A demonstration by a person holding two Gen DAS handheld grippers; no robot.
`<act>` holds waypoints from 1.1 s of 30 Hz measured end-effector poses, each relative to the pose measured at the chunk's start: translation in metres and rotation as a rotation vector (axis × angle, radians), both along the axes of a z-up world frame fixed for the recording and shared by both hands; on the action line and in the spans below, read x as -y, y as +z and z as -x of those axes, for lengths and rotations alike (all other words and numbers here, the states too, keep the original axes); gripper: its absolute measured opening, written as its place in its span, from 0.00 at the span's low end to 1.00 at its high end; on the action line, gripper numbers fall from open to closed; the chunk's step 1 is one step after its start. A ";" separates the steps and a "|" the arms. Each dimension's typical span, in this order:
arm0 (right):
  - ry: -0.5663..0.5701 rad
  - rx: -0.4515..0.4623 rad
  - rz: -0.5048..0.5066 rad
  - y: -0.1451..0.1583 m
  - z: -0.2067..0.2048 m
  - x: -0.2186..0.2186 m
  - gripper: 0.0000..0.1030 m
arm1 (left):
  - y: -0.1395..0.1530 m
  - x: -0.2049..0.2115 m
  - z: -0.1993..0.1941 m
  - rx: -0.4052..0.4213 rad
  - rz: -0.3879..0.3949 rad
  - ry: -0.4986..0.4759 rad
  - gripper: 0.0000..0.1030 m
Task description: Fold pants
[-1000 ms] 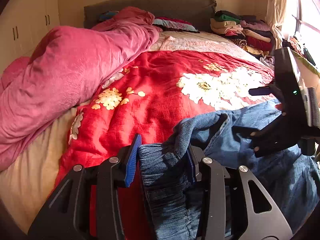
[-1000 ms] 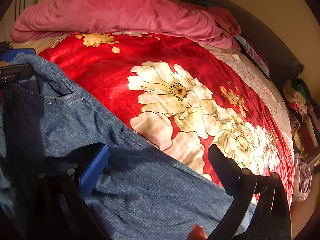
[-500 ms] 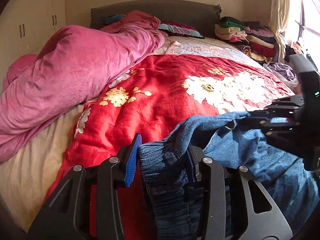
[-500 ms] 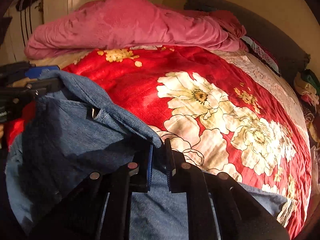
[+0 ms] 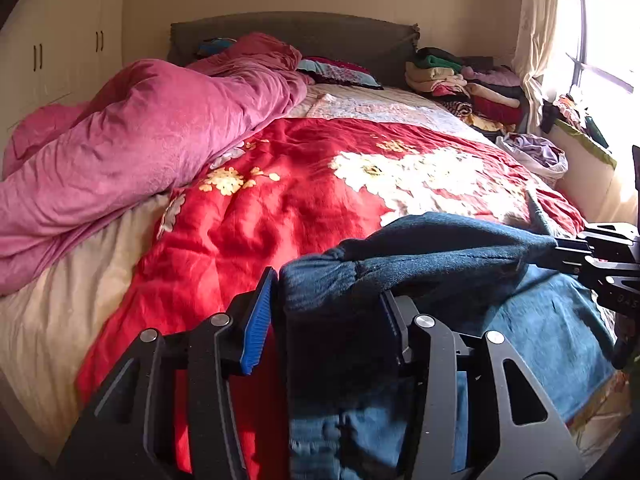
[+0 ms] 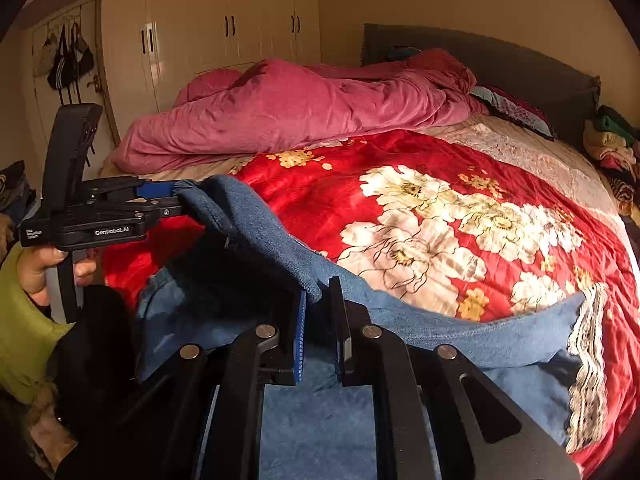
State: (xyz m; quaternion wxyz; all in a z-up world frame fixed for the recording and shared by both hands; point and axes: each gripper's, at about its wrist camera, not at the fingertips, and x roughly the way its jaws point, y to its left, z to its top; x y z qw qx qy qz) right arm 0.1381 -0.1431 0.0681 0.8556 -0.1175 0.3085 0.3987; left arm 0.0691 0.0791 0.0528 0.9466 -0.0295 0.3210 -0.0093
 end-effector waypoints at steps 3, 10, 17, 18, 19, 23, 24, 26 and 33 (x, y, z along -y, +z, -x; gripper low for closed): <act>0.025 -0.028 -0.028 -0.003 0.026 0.005 0.10 | -0.007 -0.002 0.018 -0.024 0.031 -0.008 0.39; 0.094 -0.080 0.002 -0.021 0.078 0.006 0.10 | -0.029 -0.004 0.057 -0.092 0.029 -0.032 0.39; 0.115 -0.152 0.019 -0.045 0.103 0.004 0.10 | -0.041 -0.006 0.075 -0.146 0.038 -0.017 0.39; 0.117 -0.163 0.021 -0.048 0.105 0.005 0.10 | -0.041 -0.008 0.078 -0.150 0.034 -0.010 0.39; 0.117 -0.162 0.034 -0.051 0.107 0.005 0.10 | -0.042 -0.009 0.079 -0.155 0.035 -0.006 0.39; 0.112 -0.202 0.054 -0.064 0.106 0.005 0.10 | -0.046 -0.019 0.089 -0.175 0.052 0.020 0.39; 0.112 -0.208 0.059 -0.067 0.107 0.005 0.10 | -0.045 -0.023 0.091 -0.175 0.062 0.032 0.39; 0.119 -0.220 0.062 -0.073 0.110 0.004 0.10 | -0.038 -0.028 0.097 -0.156 0.084 0.041 0.39; 0.186 -0.264 0.074 -0.086 0.126 -0.005 0.10 | -0.009 0.001 0.086 -0.098 0.074 -0.040 0.43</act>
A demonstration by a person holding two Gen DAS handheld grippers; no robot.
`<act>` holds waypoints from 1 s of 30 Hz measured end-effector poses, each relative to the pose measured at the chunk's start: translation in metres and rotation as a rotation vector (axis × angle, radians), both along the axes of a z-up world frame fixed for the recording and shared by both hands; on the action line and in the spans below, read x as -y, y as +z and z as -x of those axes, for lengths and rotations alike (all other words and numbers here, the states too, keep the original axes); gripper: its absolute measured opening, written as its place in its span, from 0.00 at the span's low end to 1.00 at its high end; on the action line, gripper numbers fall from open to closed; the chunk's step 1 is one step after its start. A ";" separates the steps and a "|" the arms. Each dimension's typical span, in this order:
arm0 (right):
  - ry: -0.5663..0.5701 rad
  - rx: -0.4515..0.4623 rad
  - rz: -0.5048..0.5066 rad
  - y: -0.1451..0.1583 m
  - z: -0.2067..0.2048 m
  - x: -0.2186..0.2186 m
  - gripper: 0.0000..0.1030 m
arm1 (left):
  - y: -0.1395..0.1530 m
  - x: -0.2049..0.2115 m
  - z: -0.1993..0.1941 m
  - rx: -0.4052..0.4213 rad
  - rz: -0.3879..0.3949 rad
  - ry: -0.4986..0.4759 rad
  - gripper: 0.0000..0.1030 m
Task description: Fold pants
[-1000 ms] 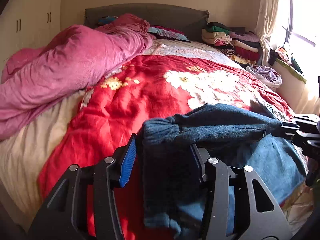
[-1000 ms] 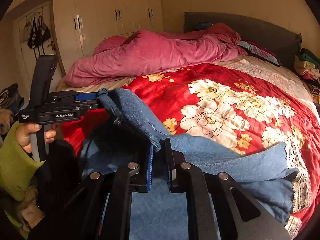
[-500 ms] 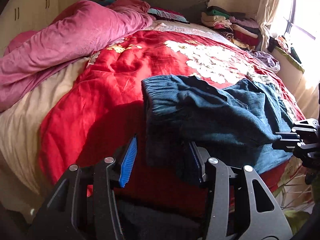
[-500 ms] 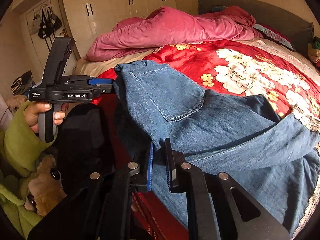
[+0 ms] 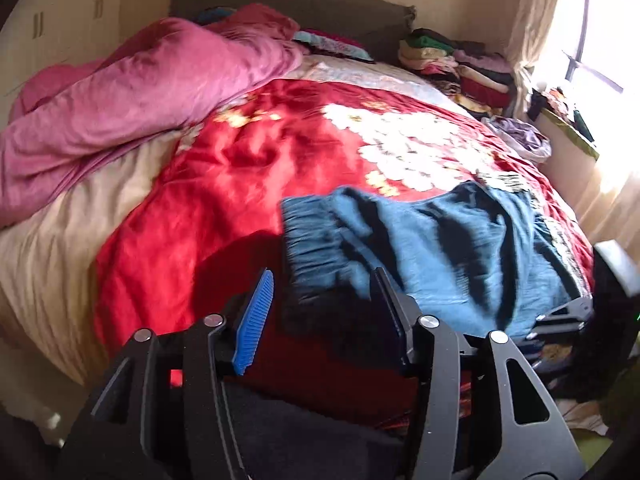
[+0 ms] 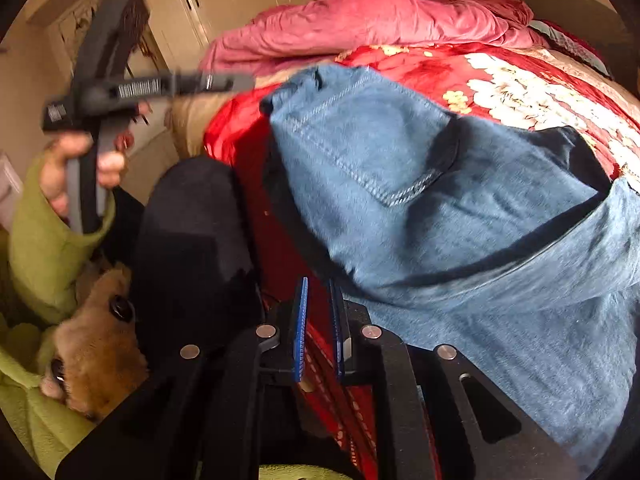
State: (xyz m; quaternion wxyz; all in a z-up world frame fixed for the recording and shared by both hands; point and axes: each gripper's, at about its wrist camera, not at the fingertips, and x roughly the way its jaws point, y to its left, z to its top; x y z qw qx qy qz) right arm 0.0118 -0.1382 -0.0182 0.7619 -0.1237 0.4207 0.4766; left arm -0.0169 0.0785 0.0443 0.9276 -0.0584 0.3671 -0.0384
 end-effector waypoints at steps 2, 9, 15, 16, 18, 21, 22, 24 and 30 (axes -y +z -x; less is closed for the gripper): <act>-0.003 -0.018 -0.015 0.000 0.001 -0.001 0.10 | 0.003 0.017 -0.011 0.002 -0.013 -0.038 0.45; -0.080 0.056 -0.114 0.036 -0.008 0.015 0.11 | -0.029 0.037 -0.044 -0.090 -0.110 -0.042 0.50; -0.188 0.105 -0.029 0.032 -0.035 0.003 0.26 | -0.052 0.031 -0.028 -0.143 -0.156 -0.027 0.51; -0.200 0.085 -0.012 0.028 -0.039 0.001 0.29 | -0.054 0.029 -0.027 -0.147 -0.142 -0.022 0.52; -0.234 0.039 0.054 0.011 -0.047 -0.003 0.33 | -0.057 0.023 -0.027 -0.150 -0.117 -0.014 0.55; -0.266 0.002 0.067 -0.004 -0.050 -0.003 0.33 | -0.065 0.018 -0.029 -0.172 -0.087 -0.004 0.62; -0.264 0.002 0.062 -0.003 -0.050 -0.003 0.33 | -0.067 0.015 -0.029 -0.176 -0.063 -0.001 0.62; -0.260 -0.010 0.033 0.005 -0.048 0.003 0.33 | -0.062 0.012 -0.024 -0.153 -0.041 0.006 0.62; -0.315 0.043 -0.038 0.038 -0.049 0.035 0.33 | -0.027 -0.002 -0.006 -0.058 -0.048 0.073 0.62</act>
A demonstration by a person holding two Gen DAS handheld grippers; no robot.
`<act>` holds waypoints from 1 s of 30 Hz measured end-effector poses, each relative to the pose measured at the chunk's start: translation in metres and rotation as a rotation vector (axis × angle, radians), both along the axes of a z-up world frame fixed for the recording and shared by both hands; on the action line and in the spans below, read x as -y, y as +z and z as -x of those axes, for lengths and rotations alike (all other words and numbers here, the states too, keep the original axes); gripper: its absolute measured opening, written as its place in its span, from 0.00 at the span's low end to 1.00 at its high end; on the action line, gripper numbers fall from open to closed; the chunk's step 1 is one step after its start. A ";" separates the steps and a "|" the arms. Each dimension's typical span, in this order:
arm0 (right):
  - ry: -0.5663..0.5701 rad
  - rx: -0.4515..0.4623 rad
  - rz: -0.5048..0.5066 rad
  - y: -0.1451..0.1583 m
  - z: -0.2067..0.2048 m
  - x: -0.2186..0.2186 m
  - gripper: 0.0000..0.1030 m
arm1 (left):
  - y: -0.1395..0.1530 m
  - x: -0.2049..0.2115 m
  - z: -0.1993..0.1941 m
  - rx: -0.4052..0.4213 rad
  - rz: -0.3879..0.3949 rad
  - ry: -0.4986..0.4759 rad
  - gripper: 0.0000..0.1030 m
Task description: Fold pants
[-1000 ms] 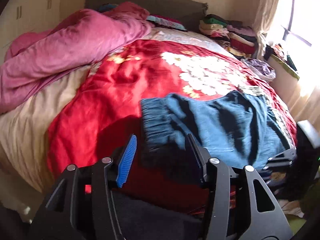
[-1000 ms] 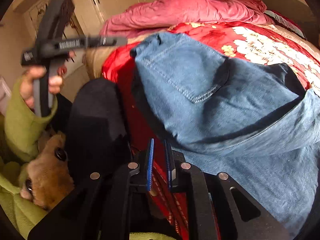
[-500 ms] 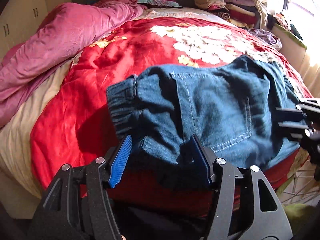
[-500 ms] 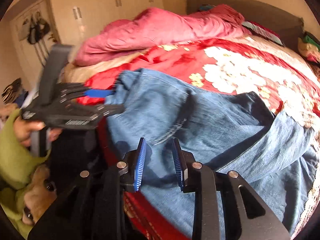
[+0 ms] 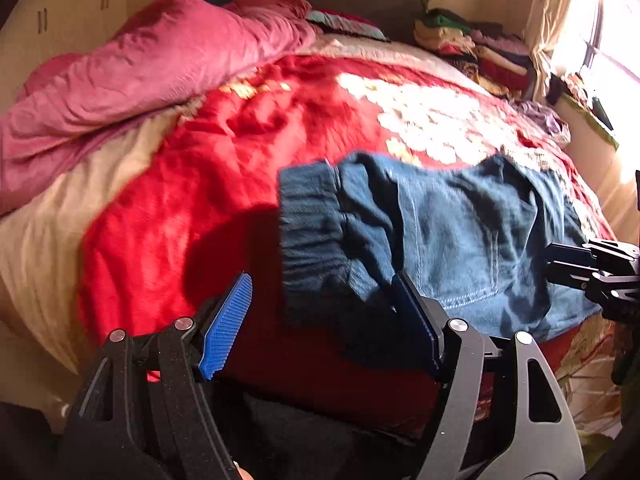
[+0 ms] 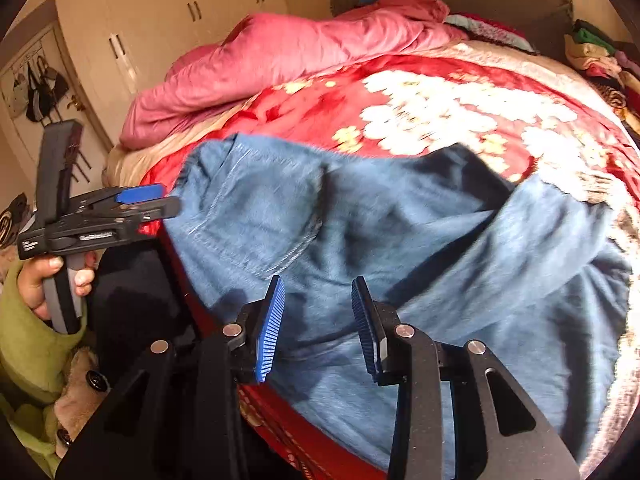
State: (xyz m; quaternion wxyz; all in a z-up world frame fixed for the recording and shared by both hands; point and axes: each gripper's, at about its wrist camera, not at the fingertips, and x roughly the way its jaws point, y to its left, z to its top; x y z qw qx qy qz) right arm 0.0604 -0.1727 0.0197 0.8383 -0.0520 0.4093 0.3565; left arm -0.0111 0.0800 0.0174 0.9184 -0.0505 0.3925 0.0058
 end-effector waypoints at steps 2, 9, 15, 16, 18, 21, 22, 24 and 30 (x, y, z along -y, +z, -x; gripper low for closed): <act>-0.046 0.009 -0.010 0.008 -0.006 0.011 0.38 | 0.014 -0.001 0.005 0.040 -0.015 0.014 0.63; -0.170 0.054 0.005 0.014 -0.028 0.042 0.46 | 0.036 0.027 0.001 0.079 0.001 -0.076 0.68; -0.267 0.080 0.007 0.019 -0.046 0.069 0.66 | 0.026 0.075 -0.016 0.037 0.034 -0.215 0.71; -0.276 0.080 0.011 0.020 -0.049 0.071 0.68 | 0.024 0.086 -0.020 0.027 0.038 -0.242 0.72; -0.288 0.085 0.020 0.022 -0.056 0.076 0.68 | 0.019 0.102 -0.027 0.011 0.048 -0.288 0.73; -0.310 0.086 0.026 0.026 -0.069 0.078 0.71 | 0.013 0.125 -0.037 -0.014 0.061 -0.358 0.73; -0.319 0.089 0.025 0.029 -0.074 0.079 0.71 | 0.010 0.133 -0.041 -0.025 0.066 -0.380 0.73; -0.325 0.089 0.029 0.032 -0.083 0.079 0.72 | 0.005 0.147 -0.047 -0.046 0.060 -0.418 0.73; -0.339 0.093 0.092 0.034 -0.117 0.075 0.72 | 0.002 0.176 -0.062 -0.079 0.063 -0.506 0.65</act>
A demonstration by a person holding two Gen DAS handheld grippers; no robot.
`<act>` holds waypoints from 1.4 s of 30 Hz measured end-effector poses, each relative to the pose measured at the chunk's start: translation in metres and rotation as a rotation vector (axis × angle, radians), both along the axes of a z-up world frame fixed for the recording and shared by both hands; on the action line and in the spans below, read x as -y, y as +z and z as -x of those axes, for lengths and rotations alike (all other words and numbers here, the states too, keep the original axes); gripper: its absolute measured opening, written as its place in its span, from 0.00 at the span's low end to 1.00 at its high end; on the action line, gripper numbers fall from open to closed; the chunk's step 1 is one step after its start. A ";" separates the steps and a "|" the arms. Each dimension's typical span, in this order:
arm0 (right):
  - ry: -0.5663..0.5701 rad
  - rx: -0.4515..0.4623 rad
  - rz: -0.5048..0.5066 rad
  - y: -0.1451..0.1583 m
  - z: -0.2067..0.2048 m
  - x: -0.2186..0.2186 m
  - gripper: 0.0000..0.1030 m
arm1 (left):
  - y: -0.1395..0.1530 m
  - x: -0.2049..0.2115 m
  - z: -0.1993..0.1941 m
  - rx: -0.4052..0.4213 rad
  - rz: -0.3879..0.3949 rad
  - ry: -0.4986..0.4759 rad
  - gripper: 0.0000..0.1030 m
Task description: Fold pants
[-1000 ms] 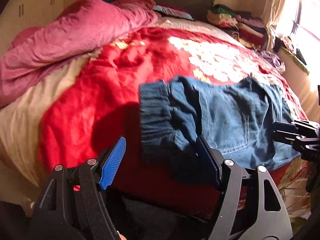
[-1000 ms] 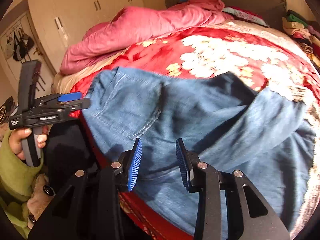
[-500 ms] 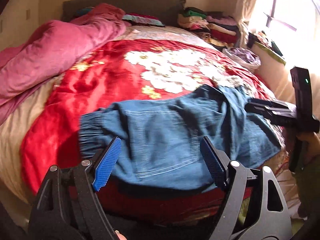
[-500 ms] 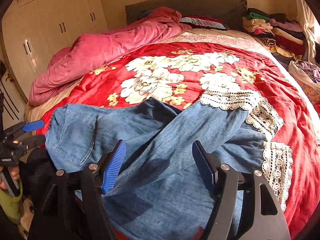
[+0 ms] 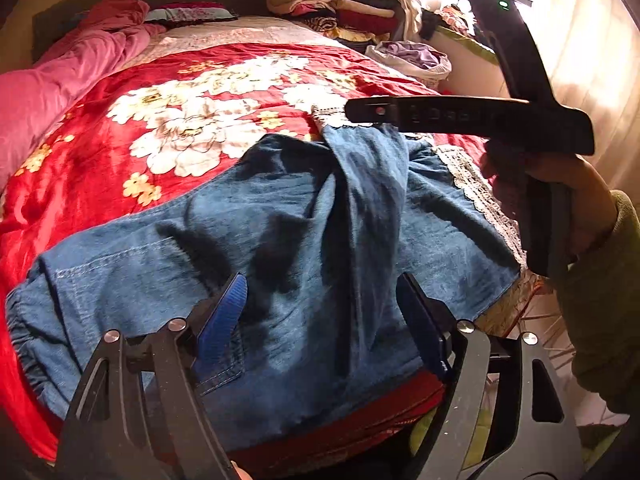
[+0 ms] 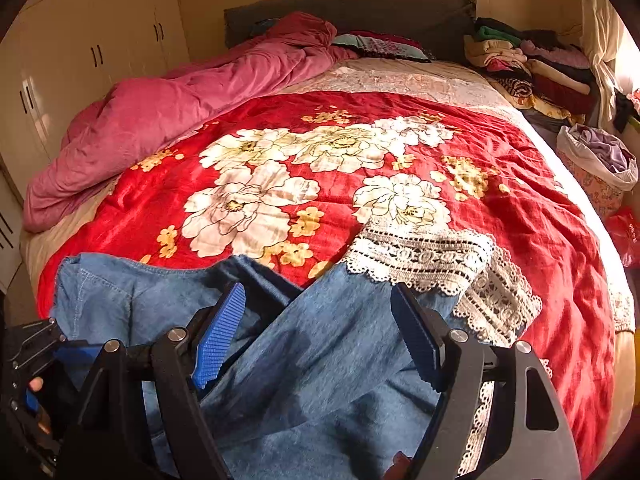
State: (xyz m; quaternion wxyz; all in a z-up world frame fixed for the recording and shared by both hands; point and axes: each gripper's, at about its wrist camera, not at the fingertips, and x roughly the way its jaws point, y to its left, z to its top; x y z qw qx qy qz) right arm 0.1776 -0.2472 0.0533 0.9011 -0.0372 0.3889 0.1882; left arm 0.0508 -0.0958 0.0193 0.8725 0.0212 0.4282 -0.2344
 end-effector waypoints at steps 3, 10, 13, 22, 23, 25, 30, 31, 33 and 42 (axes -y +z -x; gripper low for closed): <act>-0.020 -0.014 0.033 -0.005 -0.023 -0.001 0.72 | -0.003 0.015 -0.010 -0.024 0.013 -0.037 0.57; -0.072 -0.100 0.123 -0.031 -0.074 -0.011 0.72 | -0.038 0.033 -0.030 -0.155 0.105 -0.044 0.50; -0.063 -0.125 0.128 -0.041 -0.089 -0.017 0.72 | -0.045 0.036 -0.030 -0.148 0.096 -0.033 0.43; -0.076 -0.164 0.131 -0.062 -0.114 -0.011 0.17 | -0.043 0.023 -0.028 -0.142 0.152 -0.018 0.14; -0.073 -0.155 0.100 -0.058 -0.111 -0.006 0.12 | -0.042 0.022 -0.027 -0.138 0.156 -0.020 0.14; -0.077 -0.133 0.044 -0.048 -0.101 0.005 0.09 | -0.041 0.019 -0.026 -0.138 0.166 -0.016 0.14; -0.108 -0.054 -0.005 -0.020 -0.068 0.037 0.08 | -0.038 0.014 -0.021 -0.131 0.176 -0.013 0.15; -0.118 -0.041 -0.023 -0.014 -0.061 0.045 0.08 | -0.037 0.015 -0.020 -0.128 0.174 -0.012 0.17; -0.140 -0.017 -0.057 -0.005 -0.044 0.062 0.08 | -0.035 0.015 -0.019 -0.119 0.169 -0.011 0.21; -0.238 0.020 -0.176 0.018 0.047 0.130 0.08 | -0.034 0.024 -0.021 -0.074 0.108 -0.043 0.00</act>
